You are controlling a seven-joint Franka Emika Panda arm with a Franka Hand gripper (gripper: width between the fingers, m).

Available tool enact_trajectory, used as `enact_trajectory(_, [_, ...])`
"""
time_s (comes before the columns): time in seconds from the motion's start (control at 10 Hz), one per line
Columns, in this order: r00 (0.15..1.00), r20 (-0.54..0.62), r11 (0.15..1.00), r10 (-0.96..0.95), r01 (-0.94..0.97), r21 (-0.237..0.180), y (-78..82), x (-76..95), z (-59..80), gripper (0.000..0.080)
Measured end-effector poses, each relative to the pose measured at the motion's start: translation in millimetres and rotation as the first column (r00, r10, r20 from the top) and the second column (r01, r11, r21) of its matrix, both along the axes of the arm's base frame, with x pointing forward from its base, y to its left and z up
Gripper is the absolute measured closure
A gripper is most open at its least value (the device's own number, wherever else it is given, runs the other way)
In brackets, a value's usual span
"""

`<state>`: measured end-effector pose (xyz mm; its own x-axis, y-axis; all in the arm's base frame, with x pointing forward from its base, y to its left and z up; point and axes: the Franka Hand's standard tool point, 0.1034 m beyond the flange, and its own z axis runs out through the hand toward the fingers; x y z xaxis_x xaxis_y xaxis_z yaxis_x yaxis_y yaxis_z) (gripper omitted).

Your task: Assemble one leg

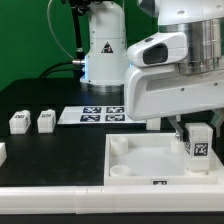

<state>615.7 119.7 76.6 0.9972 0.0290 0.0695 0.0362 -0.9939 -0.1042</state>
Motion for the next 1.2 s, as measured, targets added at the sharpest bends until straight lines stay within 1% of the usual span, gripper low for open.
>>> enact_trajectory(0.1, [0.997, -0.003, 0.997, -0.074, 0.074, 0.007, -0.1, -0.1, 0.0, 0.0493])
enact_trajectory(0.2, [0.975, -0.011, 0.975, -0.221, 0.221, 0.02, 0.4, -1.6, -0.7, 0.0493])
enact_trajectory(0.3, [0.922, -0.03, 0.922, -0.385, 0.386, 0.028, 0.2, -2.6, -2.4, 0.0495])
enact_trajectory(0.4, [0.861, -0.049, 0.861, -0.506, 0.507, 0.036, -0.7, -2.2, -2.7, 0.0498])
enact_trajectory(0.5, [0.791, -0.072, 0.79, -0.608, 0.611, 0.044, -1.3, -1.9, -3.1, 0.0498])
enact_trajectory(0.7, [0.586, -0.121, 0.583, -0.801, 0.81, 0.059, -3.1, -0.2, -3.7, 0.0499])
enact_trajectory(0.8, [0.465, -0.146, 0.463, -0.873, 0.885, 0.053, -0.7, -0.6, -4.2, 0.0499])
enact_trajectory(0.9, [0.373, -0.163, 0.371, -0.913, 0.928, 0.045, 1.3, -0.5, -4.6, 0.0499])
enact_trajectory(1.1, [0.358, -0.17, 0.356, -0.918, 0.933, 0.046, 1.5, -0.1, -4.7, 0.0499])
enact_trajectory(1.2, [0.37, -0.168, 0.367, -0.914, 0.929, 0.047, 1.7, -0.2, -4.7, 0.0499])
